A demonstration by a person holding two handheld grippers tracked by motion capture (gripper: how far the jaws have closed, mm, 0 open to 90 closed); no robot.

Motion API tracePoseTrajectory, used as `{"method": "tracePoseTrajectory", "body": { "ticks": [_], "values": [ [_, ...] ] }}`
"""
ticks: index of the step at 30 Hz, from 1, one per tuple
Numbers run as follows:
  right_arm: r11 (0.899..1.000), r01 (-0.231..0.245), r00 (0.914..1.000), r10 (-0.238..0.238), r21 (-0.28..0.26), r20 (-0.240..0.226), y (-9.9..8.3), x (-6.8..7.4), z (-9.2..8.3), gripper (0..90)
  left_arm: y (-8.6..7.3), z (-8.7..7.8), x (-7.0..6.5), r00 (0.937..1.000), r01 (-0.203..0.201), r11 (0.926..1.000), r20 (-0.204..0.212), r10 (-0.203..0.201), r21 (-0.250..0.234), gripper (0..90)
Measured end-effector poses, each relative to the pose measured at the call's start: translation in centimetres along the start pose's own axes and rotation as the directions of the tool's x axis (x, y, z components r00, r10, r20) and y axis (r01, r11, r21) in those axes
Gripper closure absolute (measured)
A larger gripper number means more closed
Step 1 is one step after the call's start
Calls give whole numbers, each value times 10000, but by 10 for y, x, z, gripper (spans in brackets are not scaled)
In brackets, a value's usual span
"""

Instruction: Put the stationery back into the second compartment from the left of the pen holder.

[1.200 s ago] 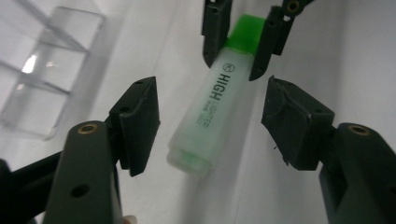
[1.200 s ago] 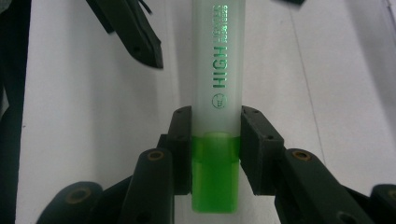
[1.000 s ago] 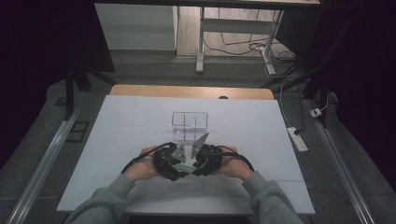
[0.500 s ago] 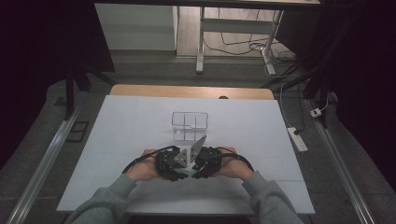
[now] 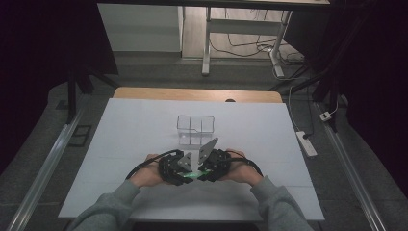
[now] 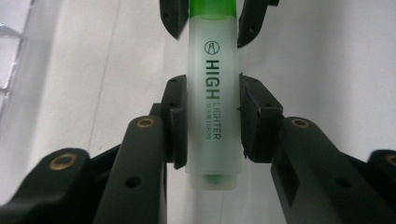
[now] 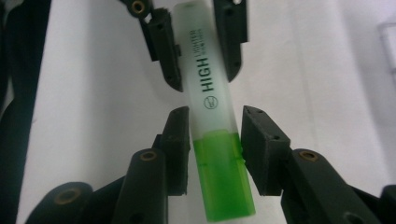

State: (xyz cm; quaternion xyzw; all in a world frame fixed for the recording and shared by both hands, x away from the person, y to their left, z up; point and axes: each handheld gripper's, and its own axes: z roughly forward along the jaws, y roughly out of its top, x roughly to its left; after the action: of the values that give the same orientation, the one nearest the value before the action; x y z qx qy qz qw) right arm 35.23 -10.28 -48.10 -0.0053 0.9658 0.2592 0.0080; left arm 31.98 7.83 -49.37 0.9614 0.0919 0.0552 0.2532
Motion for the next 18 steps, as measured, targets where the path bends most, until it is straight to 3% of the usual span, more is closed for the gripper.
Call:
{"method": "tracePoseTrajectory", "body": {
  "ticks": [6, 11, 14, 18],
  "values": [
    [9919, -791, 9956, 836, -996, 419, -7, -6, -11, 499, -6, -7, 5, 9989, 293, 9992, -356, -303, -272, 655],
    [9711, -1390, 9837, 1579, -1940, 861, -13, -10, -20, 451, -13, -10, 10, 9963, 651, 9966, -531, -677, -498, 655],
    [9551, -1827, 9716, 2116, -2333, 1054, -16, -12, -25, 439, -17, -12, 11, 9945, 792, 9949, -630, -832, -633, 655],
    [9364, -2073, 9583, 2526, -2833, 1338, -23, -15, -31, 428, -21, -15, 12, 9919, 969, 9921, -742, -1029, -802, 655]
  ]
}}
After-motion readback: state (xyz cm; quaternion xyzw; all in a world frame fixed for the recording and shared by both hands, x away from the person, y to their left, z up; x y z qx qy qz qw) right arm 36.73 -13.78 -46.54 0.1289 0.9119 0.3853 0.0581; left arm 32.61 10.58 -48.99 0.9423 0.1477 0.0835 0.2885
